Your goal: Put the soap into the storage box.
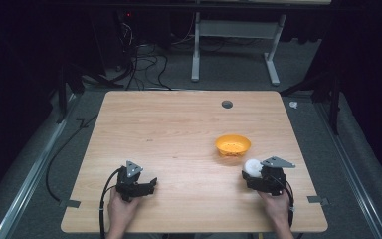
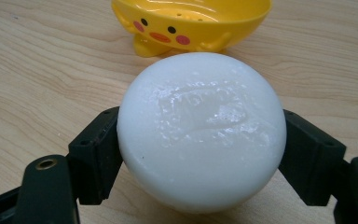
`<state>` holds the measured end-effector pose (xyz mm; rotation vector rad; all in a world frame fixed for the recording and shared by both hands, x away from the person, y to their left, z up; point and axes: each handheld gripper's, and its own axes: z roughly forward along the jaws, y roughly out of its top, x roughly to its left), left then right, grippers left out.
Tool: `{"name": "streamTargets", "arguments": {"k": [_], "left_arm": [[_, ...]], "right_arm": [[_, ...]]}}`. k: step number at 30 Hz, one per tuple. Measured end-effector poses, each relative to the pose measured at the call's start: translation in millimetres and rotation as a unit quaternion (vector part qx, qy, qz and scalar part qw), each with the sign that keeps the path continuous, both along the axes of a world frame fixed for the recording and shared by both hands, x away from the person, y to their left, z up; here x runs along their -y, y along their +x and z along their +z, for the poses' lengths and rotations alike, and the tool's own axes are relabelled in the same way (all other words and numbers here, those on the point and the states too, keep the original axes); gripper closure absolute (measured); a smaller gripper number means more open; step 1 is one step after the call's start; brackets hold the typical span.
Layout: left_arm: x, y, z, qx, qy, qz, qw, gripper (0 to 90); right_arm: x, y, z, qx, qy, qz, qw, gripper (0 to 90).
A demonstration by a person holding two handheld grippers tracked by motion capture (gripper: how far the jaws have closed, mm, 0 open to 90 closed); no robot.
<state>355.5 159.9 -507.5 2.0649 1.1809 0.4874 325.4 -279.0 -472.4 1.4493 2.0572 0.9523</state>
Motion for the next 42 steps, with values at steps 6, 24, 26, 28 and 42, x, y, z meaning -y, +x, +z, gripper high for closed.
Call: {"name": "streamTargets", "arguments": {"k": [6,24,26,28,42], "left_arm": [[0.0,0.0,-0.1,0.000,-0.001,-0.001,1.0000,16.1],[0.2,-0.3,0.0,0.000,0.001,-0.002,1.0000,15.9],[0.3,-0.3,0.0,0.000,0.000,-0.001,1.0000,15.9],[0.2,-0.3,0.0,0.000,0.000,-0.001,1.0000,15.9],[0.3,-0.4,0.0,0.000,0.000,-0.001,1.0000,15.9]], "right_arm": [[0.3,0.4,6.2,0.008,0.009,0.010,0.9999,23.8],[-14.3,3.3,25.6,0.020,0.010,0.040,0.9990,23.8],[-15.0,3.4,26.8,0.021,0.012,0.040,0.9989,23.8],[-15.8,4.7,30.3,0.022,0.010,0.045,0.9987,23.8],[-22.8,16.8,42.0,0.027,0.021,0.055,0.9979,23.7]]}}
